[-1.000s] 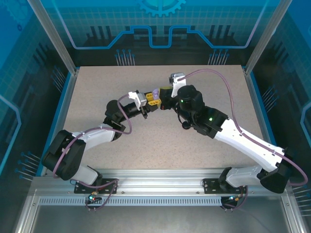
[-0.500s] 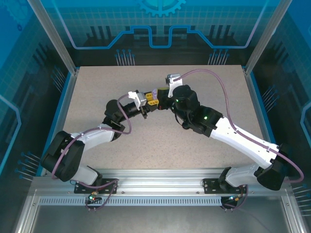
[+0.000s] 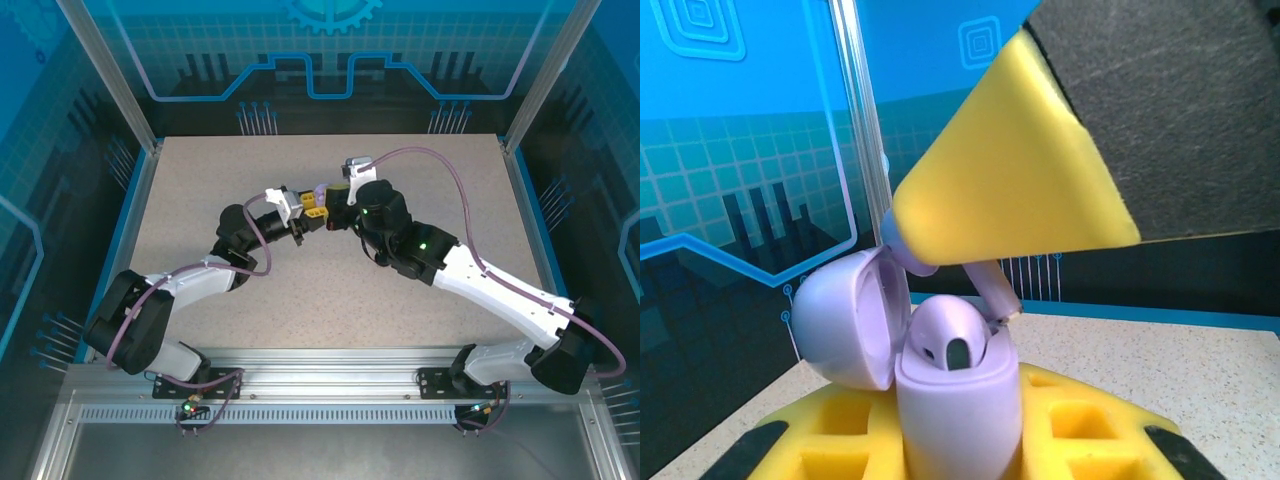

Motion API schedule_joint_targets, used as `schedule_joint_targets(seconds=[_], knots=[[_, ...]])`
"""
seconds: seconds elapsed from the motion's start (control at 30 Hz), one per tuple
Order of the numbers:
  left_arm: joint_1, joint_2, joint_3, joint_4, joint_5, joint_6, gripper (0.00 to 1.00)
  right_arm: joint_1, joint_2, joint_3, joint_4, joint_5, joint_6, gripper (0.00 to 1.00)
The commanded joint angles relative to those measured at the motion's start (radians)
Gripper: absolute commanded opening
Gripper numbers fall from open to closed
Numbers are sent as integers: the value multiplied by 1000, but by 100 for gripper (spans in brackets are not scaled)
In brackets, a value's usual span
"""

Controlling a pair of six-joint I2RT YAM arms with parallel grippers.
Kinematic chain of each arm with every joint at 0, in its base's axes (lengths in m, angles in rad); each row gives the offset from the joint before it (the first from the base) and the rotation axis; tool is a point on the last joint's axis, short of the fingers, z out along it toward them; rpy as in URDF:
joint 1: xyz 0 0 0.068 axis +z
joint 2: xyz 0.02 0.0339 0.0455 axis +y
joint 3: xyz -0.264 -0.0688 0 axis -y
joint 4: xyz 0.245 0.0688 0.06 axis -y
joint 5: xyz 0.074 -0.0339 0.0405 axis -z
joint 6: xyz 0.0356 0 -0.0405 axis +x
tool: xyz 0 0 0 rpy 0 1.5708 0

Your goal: Insert wireless bluetooth earbuds into charging case

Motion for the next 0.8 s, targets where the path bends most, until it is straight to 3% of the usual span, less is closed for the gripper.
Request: schedule_joint_targets(seconds=[0.0, 0.3, 0.77], knots=[[-10, -48, 40, 56, 24, 23, 0, -6, -3, -27, -11, 29, -3, 3], [-10, -51, 40, 58, 31, 18, 0, -6, 29, -24, 28, 23, 24, 3], [-10, -46, 43, 44, 20, 47, 0, 6, -113, -122, 217, 4, 50, 3]])
